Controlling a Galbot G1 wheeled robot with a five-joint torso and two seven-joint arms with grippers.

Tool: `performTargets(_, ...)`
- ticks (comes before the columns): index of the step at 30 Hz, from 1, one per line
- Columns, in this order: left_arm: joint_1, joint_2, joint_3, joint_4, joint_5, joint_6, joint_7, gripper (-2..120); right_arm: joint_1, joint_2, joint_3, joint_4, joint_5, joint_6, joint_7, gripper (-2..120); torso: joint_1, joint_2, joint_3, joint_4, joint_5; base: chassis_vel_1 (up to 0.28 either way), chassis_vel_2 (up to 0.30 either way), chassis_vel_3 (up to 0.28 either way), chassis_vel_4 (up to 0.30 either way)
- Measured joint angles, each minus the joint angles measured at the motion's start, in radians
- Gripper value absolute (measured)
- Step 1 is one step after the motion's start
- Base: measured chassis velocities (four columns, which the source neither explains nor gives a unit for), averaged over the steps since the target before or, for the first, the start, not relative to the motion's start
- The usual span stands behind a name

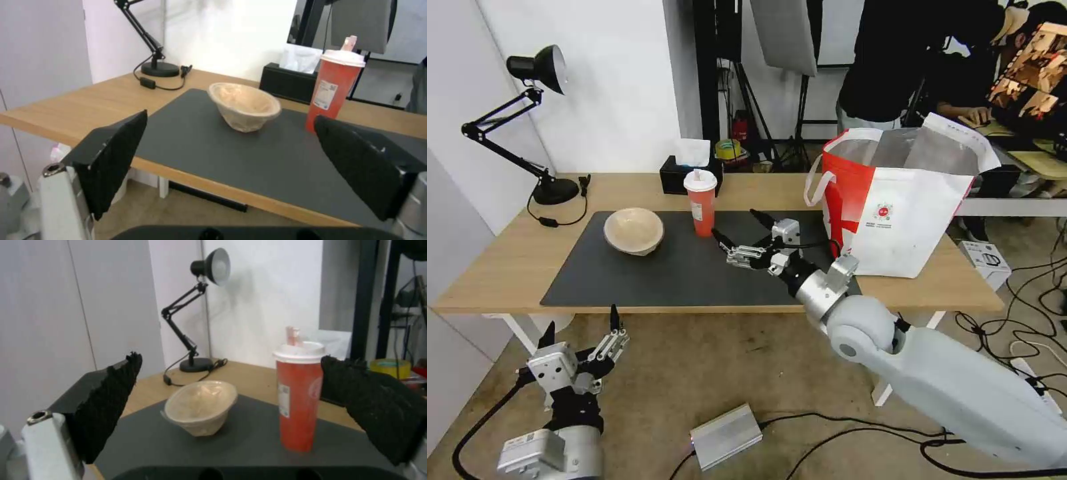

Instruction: Pick up the trash from the table and place it into the takeout bag.

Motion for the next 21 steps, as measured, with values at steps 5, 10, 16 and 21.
performTargets(5,-0.001,-0.003,0.003,0.0,0.0,0.0,0.0,100,0.014,0.038,-0.021,-0.024,-0.01,-0.003,0.006,100,0.0,0.0,0.0,0.0,0.0,0.0,0.0,0.0,0.0)
performTargets(10,0.001,-0.003,0.003,0.0,0.0,0.001,-0.004,100,0.03,0.068,-0.035,-0.05,-0.034,-0.013,0.013,100,0.0,0.0,0.0,0.0,0.0,0.0,0.0,0.0,0.0)
performTargets(16,0.001,-0.002,0.001,0.0,0.0,0.001,-0.004,100,0.048,0.1,-0.042,-0.079,-0.052,-0.03,0.037,100,0.0,0.0,0.0,0.0,-0.0001,0.0,0.0,0.0,0.0)
performTargets(21,0.0,-0.002,0.001,0.0,0.0,0.001,-0.005,100,0.054,0.129,-0.044,-0.102,-0.072,-0.038,0.058,100,0.0,0.0,0.0,0.0,-0.0001,0.0,0.0,0.0,0.0)
